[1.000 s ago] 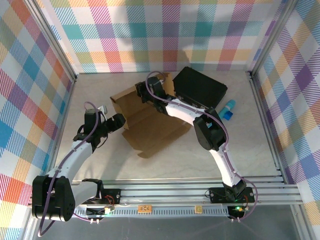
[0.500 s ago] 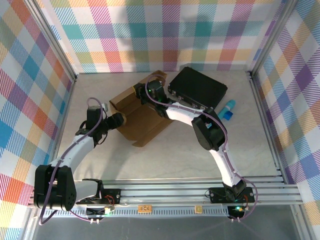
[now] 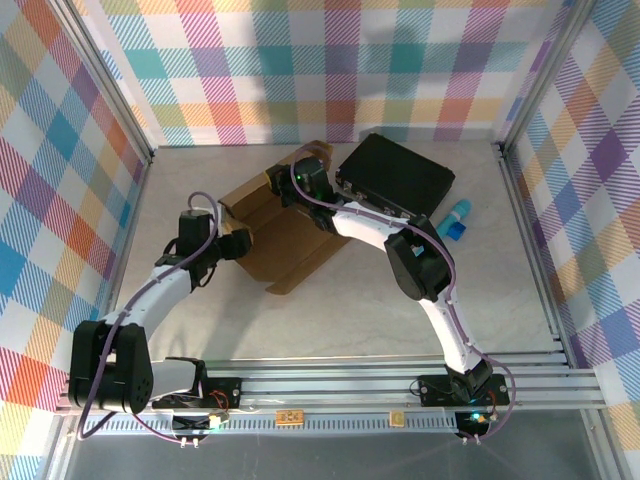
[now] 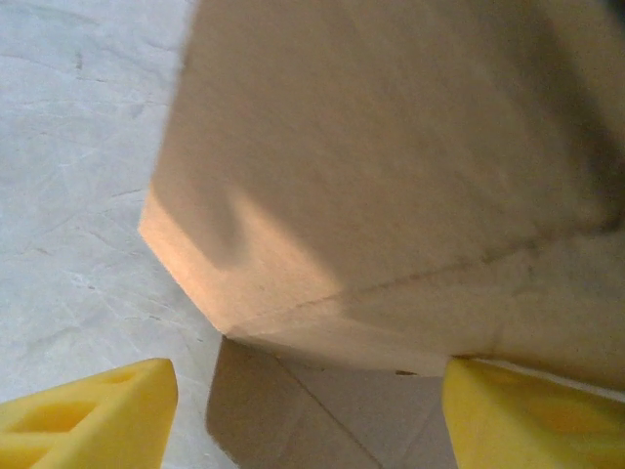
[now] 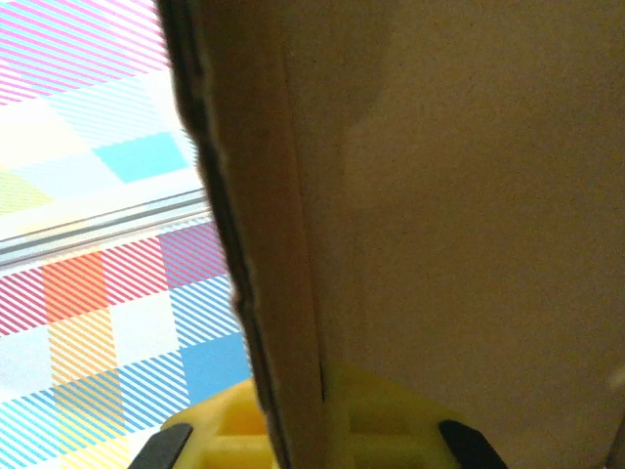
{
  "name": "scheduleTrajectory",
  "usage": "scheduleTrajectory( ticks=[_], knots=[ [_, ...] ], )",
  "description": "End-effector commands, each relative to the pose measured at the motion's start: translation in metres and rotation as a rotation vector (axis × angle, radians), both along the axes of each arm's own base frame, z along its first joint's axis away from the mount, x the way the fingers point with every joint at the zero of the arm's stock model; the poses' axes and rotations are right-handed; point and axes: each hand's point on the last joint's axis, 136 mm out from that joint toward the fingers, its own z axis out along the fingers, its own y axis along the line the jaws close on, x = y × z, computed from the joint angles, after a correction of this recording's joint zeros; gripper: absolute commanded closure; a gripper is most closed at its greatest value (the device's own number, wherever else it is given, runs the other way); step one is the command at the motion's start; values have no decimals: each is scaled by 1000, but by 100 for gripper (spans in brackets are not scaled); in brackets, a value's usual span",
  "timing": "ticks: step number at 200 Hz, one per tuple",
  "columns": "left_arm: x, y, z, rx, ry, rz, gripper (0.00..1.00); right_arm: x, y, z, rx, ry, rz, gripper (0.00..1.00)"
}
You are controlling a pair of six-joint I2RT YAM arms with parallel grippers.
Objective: Fold the paper box
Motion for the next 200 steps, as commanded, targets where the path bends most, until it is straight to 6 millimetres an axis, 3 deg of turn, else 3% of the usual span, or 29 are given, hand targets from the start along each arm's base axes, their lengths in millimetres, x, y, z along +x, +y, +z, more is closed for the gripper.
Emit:
scheduleTrajectory(
  ticks=[1,42,74,133,151,200],
  knots=[
    [7,-2,2,93,-65,-52,28,3,4,12,14,-16,13,100],
    [14,13,-5,148,-71,17,28,2,9,8,32,-88,37,100],
    [19,24,-6,192,-81,72,28,-1,10,-8,44,-83,45,100],
    [32,18,-5,163,-101,64,27,2,13,-26,48,-83,45,100],
    [35,16,-3,154,-107,61,27,3,15,-22,71,-120,47,100],
    [41,22,0,146,-112,119,27,4,17,-34,70,-163,59,100]
  ],
)
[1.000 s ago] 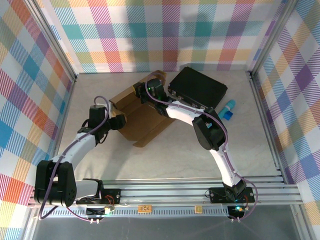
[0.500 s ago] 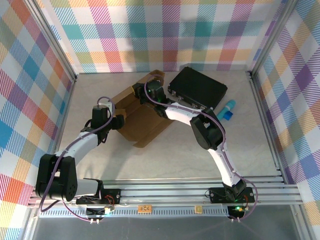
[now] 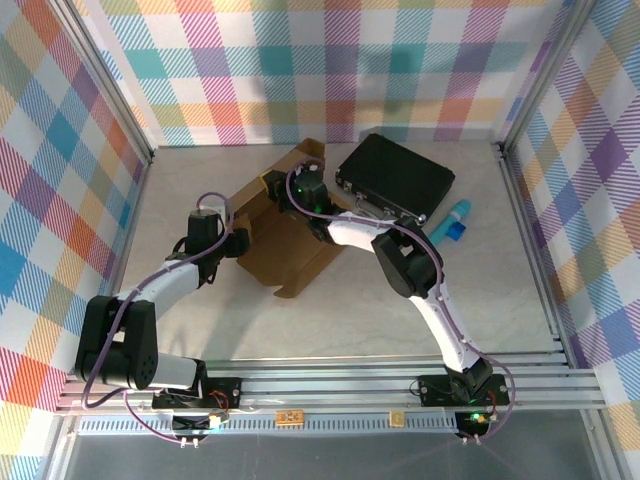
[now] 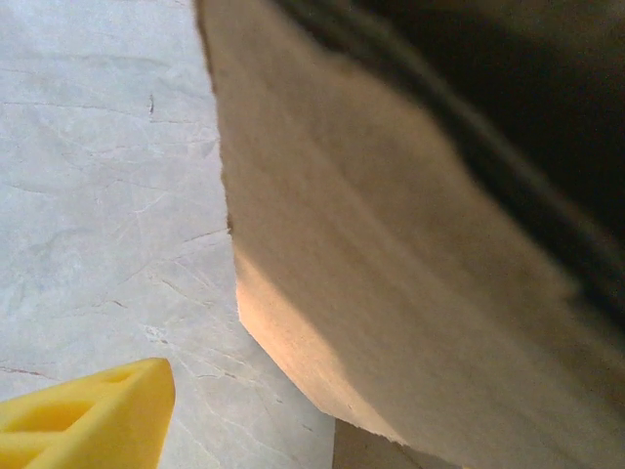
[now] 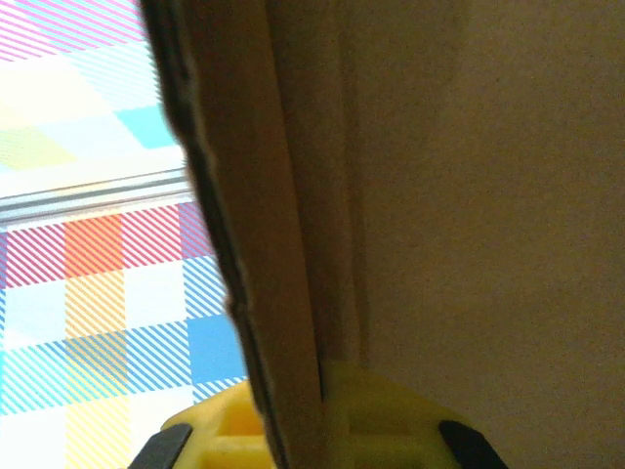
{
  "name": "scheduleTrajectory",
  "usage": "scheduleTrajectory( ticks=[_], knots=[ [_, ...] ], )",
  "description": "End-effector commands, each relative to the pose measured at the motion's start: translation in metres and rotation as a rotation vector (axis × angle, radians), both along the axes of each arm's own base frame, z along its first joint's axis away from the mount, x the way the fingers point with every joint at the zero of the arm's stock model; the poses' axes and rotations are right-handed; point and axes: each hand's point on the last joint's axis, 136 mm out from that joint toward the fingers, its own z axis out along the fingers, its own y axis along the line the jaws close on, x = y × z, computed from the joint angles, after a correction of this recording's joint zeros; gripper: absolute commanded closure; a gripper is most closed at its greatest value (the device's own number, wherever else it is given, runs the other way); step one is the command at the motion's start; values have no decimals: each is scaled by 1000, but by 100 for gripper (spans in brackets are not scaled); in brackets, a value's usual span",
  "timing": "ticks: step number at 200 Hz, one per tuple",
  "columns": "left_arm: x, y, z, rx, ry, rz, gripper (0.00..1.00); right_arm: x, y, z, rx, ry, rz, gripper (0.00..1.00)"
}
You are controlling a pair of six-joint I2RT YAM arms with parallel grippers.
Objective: Fold the paper box
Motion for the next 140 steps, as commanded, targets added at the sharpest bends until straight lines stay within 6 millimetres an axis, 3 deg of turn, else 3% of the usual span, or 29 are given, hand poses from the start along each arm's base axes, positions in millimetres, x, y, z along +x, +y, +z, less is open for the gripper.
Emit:
scheduleTrajectory(
  ticks=[1,96,140],
  knots=[
    [16,1,21,-15,-77,40,27,-2,5,-13,4,-28,21,100],
    [18,16,21,51,-61,150,31,-2,9,-33,-4,-44,31,100],
    [22,21,15,111,0,211,42,0,10,-32,1,-30,21,100]
  ],
)
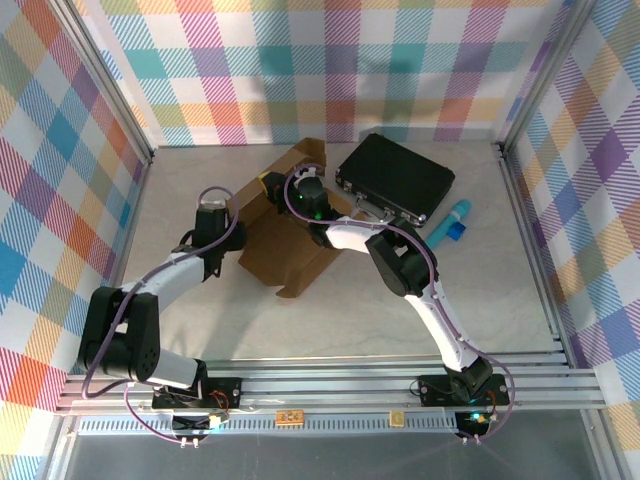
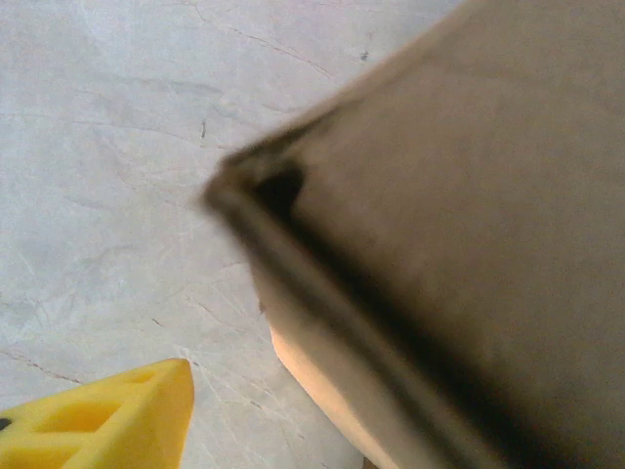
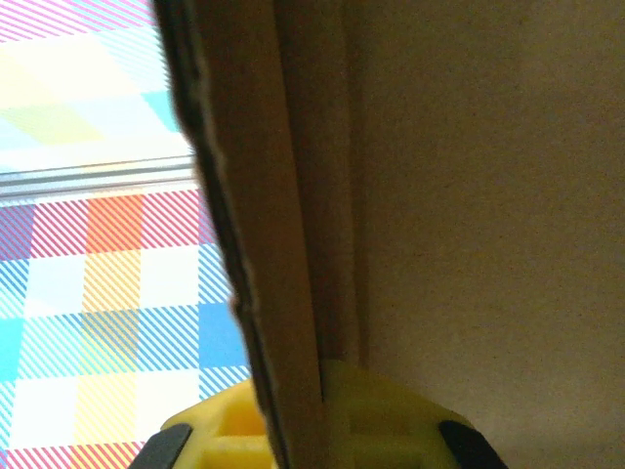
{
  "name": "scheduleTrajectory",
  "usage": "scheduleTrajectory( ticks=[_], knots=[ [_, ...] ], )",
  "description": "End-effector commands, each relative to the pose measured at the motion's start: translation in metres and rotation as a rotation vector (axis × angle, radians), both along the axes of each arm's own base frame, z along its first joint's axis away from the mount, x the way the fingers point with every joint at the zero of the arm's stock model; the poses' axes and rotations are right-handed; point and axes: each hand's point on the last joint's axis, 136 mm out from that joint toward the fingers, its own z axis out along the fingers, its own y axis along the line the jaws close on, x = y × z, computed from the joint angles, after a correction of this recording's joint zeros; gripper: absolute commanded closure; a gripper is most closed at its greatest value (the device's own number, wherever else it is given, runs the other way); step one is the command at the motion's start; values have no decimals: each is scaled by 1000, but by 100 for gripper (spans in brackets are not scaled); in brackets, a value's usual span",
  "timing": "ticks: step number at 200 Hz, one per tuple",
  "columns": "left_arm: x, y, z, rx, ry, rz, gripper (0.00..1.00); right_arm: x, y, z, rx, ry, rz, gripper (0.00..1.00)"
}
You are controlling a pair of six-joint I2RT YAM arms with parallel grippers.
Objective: Fold the paper box
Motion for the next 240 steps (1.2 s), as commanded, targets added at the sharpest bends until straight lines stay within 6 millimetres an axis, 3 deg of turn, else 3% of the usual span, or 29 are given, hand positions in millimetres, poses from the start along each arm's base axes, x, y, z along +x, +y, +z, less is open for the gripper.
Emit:
scheduleTrajectory(
  ticks=[1,68,153,192,212,240],
  knots=[
    [7,12,8,53,4,89,42,-2,7,-27,-33,50,14,100],
    [0,26,-4,118,108,205,60,-2,9,-29,-38,75,11,100],
    [-5,34,-28,207,301,304,62,2,6,-29,-24,94,-11,100],
    [-4,36,-30,229,323,324,88,3,4,-28,-23,112,-23,100],
    [-4,38,-24,236,307,328,100,4,-1,-24,-40,130,-43,83],
    [-1,38,-7,247,287,320,100,4,-26,-12,-111,184,-104,57]
  ],
)
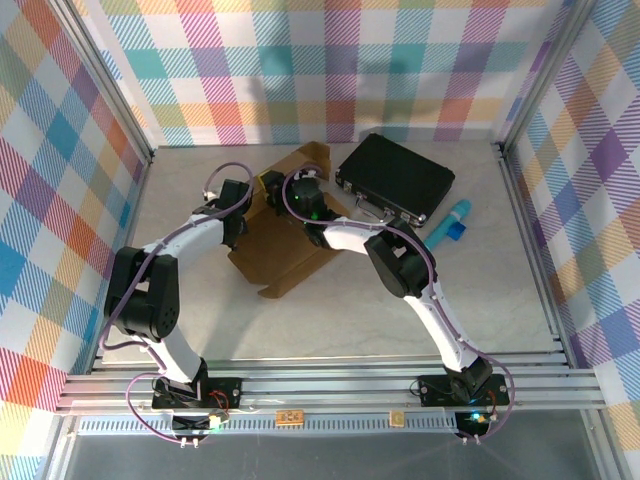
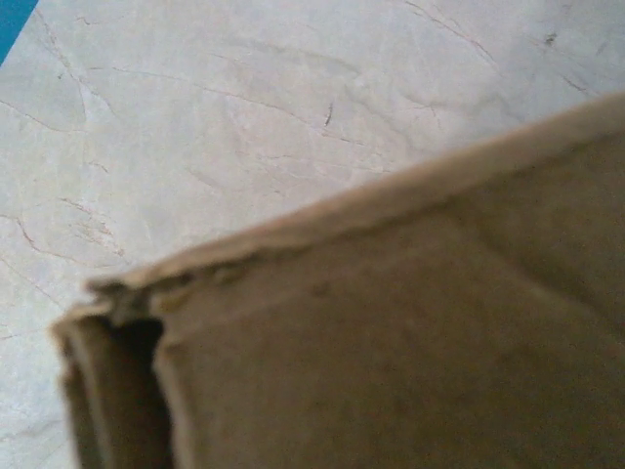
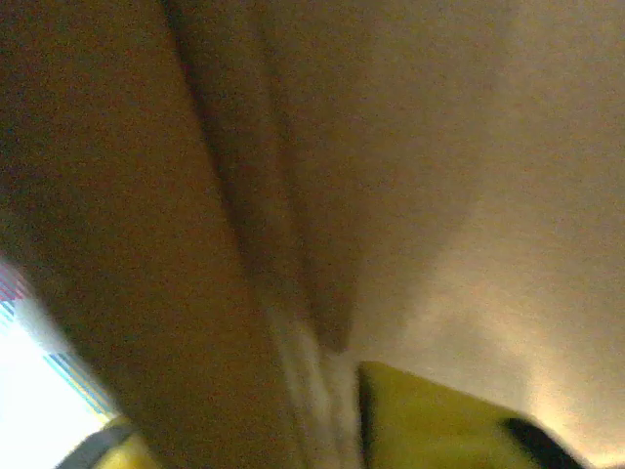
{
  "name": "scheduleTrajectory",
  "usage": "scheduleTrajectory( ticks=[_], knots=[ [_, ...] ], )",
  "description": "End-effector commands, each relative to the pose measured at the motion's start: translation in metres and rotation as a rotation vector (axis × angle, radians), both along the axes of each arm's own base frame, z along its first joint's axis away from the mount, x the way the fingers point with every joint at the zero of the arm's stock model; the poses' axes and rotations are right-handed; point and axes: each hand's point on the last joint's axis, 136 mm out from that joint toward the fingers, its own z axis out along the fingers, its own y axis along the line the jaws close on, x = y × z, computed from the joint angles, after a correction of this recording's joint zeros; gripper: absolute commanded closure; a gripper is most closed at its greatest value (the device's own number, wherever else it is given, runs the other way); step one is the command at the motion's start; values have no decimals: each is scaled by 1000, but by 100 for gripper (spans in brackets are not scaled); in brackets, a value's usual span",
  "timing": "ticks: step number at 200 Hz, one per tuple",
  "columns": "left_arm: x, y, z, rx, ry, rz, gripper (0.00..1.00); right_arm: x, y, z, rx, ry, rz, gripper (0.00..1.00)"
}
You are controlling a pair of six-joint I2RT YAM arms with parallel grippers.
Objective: Fold the paper box
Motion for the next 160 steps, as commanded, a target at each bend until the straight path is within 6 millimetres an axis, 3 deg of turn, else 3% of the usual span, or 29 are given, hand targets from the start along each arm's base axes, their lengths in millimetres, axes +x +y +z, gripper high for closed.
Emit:
scheduleTrajectory(
  ticks=[1,19,62,89,122,160],
  knots=[
    [-18,16,-1,75,95,17,100,-2,-24,2,-93,99,-46,56],
    [-14,10,12,52,97,-23,100,-4,-49,15,-168,130,-71,45],
    [-16,-9,43,-101,122,-99,100,-31,-128,85,-442,136,-116,26],
    [-17,-28,55,-252,189,-137,100,-50,-185,126,-679,54,-117,25],
    [-26,-45,62,-403,309,-148,100,-64,-252,143,-811,-40,-15,26],
    [-42,-58,61,-504,441,-171,100,-85,-281,157,-1034,-257,143,28]
  ],
)
